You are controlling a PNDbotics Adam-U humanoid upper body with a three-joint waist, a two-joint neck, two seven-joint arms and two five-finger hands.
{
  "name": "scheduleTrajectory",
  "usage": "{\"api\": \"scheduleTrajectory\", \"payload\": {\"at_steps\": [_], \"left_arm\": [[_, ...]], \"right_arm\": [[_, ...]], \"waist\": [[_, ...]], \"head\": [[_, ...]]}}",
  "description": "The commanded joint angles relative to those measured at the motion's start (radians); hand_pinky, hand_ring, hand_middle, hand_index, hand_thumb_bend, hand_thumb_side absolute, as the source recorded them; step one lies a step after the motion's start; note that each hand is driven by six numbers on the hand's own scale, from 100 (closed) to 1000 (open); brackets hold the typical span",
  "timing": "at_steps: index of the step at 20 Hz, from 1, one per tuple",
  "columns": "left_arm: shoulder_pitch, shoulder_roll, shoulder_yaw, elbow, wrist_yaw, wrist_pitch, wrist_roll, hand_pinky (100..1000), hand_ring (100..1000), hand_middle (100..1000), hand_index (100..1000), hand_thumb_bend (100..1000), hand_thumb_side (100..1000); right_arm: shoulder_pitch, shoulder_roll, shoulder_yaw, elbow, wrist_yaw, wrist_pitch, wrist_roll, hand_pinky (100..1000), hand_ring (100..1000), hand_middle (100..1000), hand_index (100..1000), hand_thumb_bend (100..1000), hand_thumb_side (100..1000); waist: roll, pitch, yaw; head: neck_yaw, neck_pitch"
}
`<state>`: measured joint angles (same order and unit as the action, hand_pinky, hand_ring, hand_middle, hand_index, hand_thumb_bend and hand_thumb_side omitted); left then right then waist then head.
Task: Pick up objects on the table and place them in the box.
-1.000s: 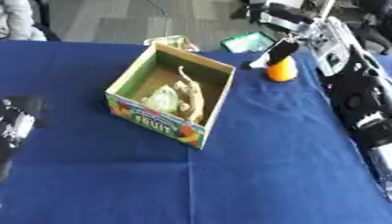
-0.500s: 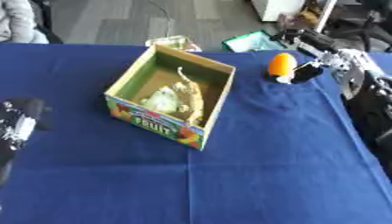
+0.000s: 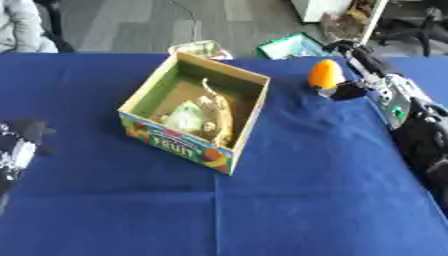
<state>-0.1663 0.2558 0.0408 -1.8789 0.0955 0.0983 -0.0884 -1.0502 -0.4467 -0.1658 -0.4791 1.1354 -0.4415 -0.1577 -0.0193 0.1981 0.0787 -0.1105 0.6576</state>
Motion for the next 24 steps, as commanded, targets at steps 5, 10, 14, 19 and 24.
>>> {"api": "scheduleTrajectory", "payload": {"at_steps": [5, 10, 14, 19, 24], "left_arm": [[-0.008, 0.016, 0.005, -0.025, -0.009, -0.007, 0.0, 597, 726, 560, 664, 304, 479], [-0.009, 0.015, 0.004, -0.026, -0.013, -0.009, -0.002, 597, 726, 560, 664, 301, 481], [-0.01, 0.014, 0.003, -0.027, -0.014, -0.01, -0.003, 597, 725, 559, 664, 301, 483], [-0.011, 0.014, 0.001, -0.027, -0.016, -0.011, -0.005, 597, 725, 559, 664, 298, 485], [-0.012, 0.013, 0.0, -0.028, -0.016, -0.011, -0.007, 597, 725, 559, 664, 297, 486]], "right_arm": [[-0.015, -0.055, -0.001, 0.025, -0.023, 0.064, -0.046, 781, 876, 814, 887, 500, 345], [-0.013, -0.057, 0.0, 0.021, -0.042, 0.072, -0.063, 772, 866, 795, 876, 494, 337], [-0.01, -0.057, -0.006, 0.012, -0.049, 0.101, -0.121, 758, 852, 770, 856, 479, 303], [-0.006, -0.055, -0.001, 0.022, -0.052, 0.132, -0.179, 729, 814, 714, 808, 455, 242], [-0.002, -0.05, 0.003, 0.029, -0.058, 0.144, -0.207, 703, 778, 653, 752, 431, 165]], "waist": [[0.012, 0.003, 0.01], [0.018, 0.015, 0.014], [0.022, 0.021, 0.019], [0.024, 0.026, 0.022], [0.026, 0.029, 0.025]], "head": [[0.0, -0.02], [-0.001, -0.021], [-0.003, -0.023], [-0.005, -0.027], [-0.007, -0.031]]}}
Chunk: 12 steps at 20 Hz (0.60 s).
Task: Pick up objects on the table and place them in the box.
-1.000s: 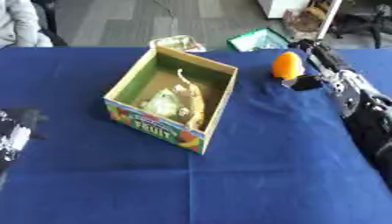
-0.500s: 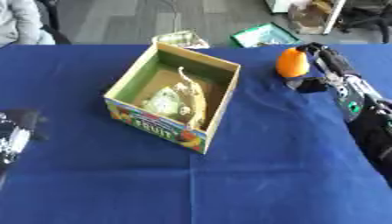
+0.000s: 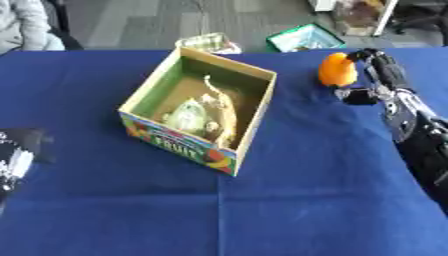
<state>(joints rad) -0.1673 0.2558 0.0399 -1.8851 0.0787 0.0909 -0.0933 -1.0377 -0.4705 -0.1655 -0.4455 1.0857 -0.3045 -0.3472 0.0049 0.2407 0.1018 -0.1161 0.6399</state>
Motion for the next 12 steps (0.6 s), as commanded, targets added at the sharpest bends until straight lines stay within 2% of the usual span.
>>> {"api": "scheduleTrajectory", "payload": {"at_steps": [1, 3, 12], "left_arm": [[-0.011, 0.013, 0.001, -0.021, 0.001, -0.004, -0.002, 597, 725, 559, 664, 297, 486], [-0.012, 0.013, 0.0, -0.021, 0.0, -0.004, -0.002, 598, 725, 559, 664, 296, 488], [-0.014, 0.011, -0.001, -0.022, 0.0, -0.004, -0.004, 598, 725, 559, 664, 293, 490]], "right_arm": [[-0.014, -0.026, 0.003, -0.005, -0.007, 0.011, -0.024, 700, 774, 646, 746, 428, 156], [-0.012, -0.025, 0.002, -0.005, -0.006, 0.023, -0.043, 680, 743, 601, 704, 410, 100], [-0.005, -0.013, 0.001, -0.009, -0.017, 0.052, -0.133, 614, 617, 439, 526, 358, 100]], "waist": [[0.002, -0.013, 0.003], [0.002, -0.011, 0.004], [0.005, -0.007, 0.008]], "head": [[-0.002, -0.013], [-0.004, -0.014], [-0.006, -0.016]]}}
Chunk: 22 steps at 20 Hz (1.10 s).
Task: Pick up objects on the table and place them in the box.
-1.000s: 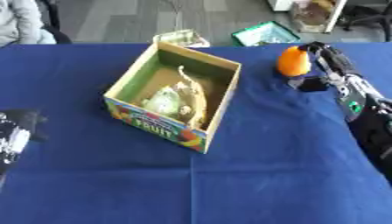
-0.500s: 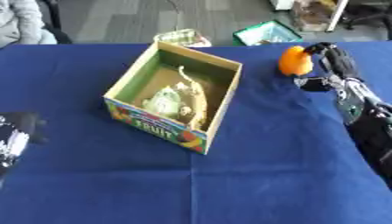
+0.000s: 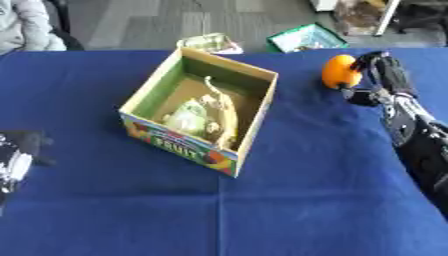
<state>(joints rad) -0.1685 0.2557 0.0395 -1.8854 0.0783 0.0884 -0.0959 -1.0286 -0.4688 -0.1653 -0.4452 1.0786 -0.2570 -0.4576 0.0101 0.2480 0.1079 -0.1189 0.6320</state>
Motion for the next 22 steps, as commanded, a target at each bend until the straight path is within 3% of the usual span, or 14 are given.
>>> {"api": "scheduleTrajectory", "payload": {"at_steps": [1, 9, 14, 22], "left_arm": [[-0.013, 0.011, -0.001, -0.022, 0.0, -0.002, -0.002, 598, 725, 559, 664, 293, 490], [-0.013, 0.01, -0.002, -0.022, 0.001, -0.001, -0.003, 599, 724, 559, 664, 292, 492], [-0.013, 0.009, -0.002, -0.021, 0.001, 0.0, -0.003, 599, 724, 558, 664, 292, 493], [-0.012, 0.009, -0.001, -0.019, 0.005, 0.002, -0.002, 599, 723, 558, 664, 293, 489]], "right_arm": [[-0.013, -0.013, 0.002, -0.01, -0.01, 0.005, -0.029, 609, 608, 426, 513, 357, 100], [-0.005, -0.006, -0.001, -0.017, -0.03, 0.0, -0.092, 549, 538, 272, 349, 351, 100], [-0.002, -0.001, -0.002, -0.032, -0.064, -0.027, -0.123, 537, 511, 196, 269, 100, 100], [-0.018, 0.027, 0.009, -0.159, -0.125, -0.114, -0.077, 551, 508, 192, 264, 100, 100]], "waist": [[0.0, -0.014, 0.002], [0.0, -0.013, 0.001], [-0.002, -0.014, -0.004], [-0.006, -0.03, -0.019]], "head": [[-0.003, -0.008], [-0.003, -0.007], [-0.004, -0.003], [-0.006, 0.002]]}}
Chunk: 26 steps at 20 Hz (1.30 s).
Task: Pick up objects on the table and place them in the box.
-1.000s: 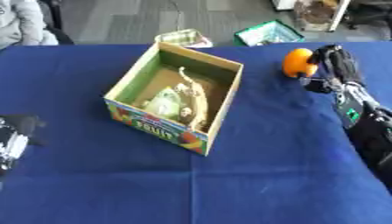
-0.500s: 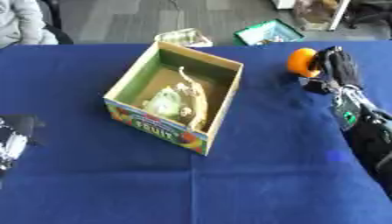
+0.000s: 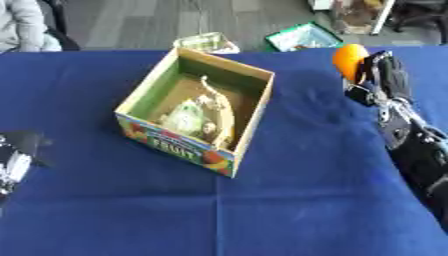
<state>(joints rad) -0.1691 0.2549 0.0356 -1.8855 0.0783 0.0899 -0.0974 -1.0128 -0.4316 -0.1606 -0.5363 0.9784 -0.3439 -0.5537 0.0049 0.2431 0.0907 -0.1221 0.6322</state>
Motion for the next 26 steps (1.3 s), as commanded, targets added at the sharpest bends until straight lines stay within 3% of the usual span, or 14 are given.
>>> {"api": "scheduleTrajectory", "payload": {"at_steps": [1, 7, 12, 18, 22, 23, 24, 25, 26], "left_arm": [[-0.011, 0.01, 0.003, -0.019, 0.006, 0.001, 0.0, 599, 723, 558, 664, 293, 489], [-0.01, 0.012, 0.002, -0.016, 0.011, 0.004, -0.001, 600, 723, 558, 664, 295, 484], [-0.011, 0.011, -0.002, -0.015, 0.015, 0.005, -0.005, 600, 723, 558, 664, 297, 484], [-0.016, 0.008, -0.005, -0.015, 0.018, 0.007, -0.008, 600, 722, 558, 664, 297, 485], [-0.017, 0.008, -0.005, -0.014, 0.018, 0.008, -0.009, 600, 722, 558, 664, 299, 486], [-0.018, 0.008, -0.005, -0.014, 0.018, 0.008, -0.009, 600, 721, 558, 664, 299, 486], [-0.018, 0.008, -0.005, -0.014, 0.018, 0.009, -0.009, 600, 721, 558, 664, 299, 486], [-0.018, 0.008, -0.005, -0.014, 0.019, 0.009, -0.01, 600, 721, 558, 664, 301, 487], [-0.018, 0.009, -0.005, -0.014, 0.018, 0.009, -0.01, 600, 721, 557, 663, 301, 487]], "right_arm": [[-0.039, -0.003, 0.01, -0.092, -0.035, -0.042, 0.032, 553, 508, 193, 264, 100, 100], [-0.073, 0.051, 0.061, -0.199, -0.093, -0.128, 0.124, 570, 516, 210, 281, 100, 100], [-0.103, 0.124, 0.103, -0.224, -0.121, -0.182, 0.251, 585, 527, 225, 298, 100, 100], [-0.104, 0.2, 0.144, -0.226, -0.079, -0.261, 0.402, 616, 562, 280, 356, 100, 100], [-0.093, 0.221, 0.168, -0.206, -0.029, -0.365, 0.573, 672, 638, 399, 500, 150, 100], [-0.09, 0.223, 0.176, -0.201, -0.013, -0.395, 0.628, 705, 697, 482, 617, 182, 109], [-0.089, 0.224, 0.18, -0.196, 0.0, -0.424, 0.687, 716, 717, 522, 660, 202, 113], [-0.088, 0.225, 0.181, -0.192, 0.01, -0.449, 0.744, 745, 762, 673, 764, 282, 104], [-0.088, 0.225, 0.179, -0.192, 0.015, -0.468, 0.791, 751, 770, 709, 787, 310, 100]], "waist": [[-0.002, -0.028, -0.002], [-0.012, -0.047, -0.001], [-0.018, -0.057, 0.01], [-0.022, -0.056, 0.026], [-0.026, -0.055, 0.029], [-0.028, -0.055, 0.029], [-0.029, -0.055, 0.028], [-0.03, -0.055, 0.027], [-0.03, -0.055, 0.025]], "head": [[-0.003, 0.003], [-0.006, 0.001], [-0.014, 0.001], [-0.024, -0.001], [-0.024, -0.003], [-0.025, -0.003], [-0.024, -0.002], [-0.025, -0.002], [-0.025, -0.003]]}}
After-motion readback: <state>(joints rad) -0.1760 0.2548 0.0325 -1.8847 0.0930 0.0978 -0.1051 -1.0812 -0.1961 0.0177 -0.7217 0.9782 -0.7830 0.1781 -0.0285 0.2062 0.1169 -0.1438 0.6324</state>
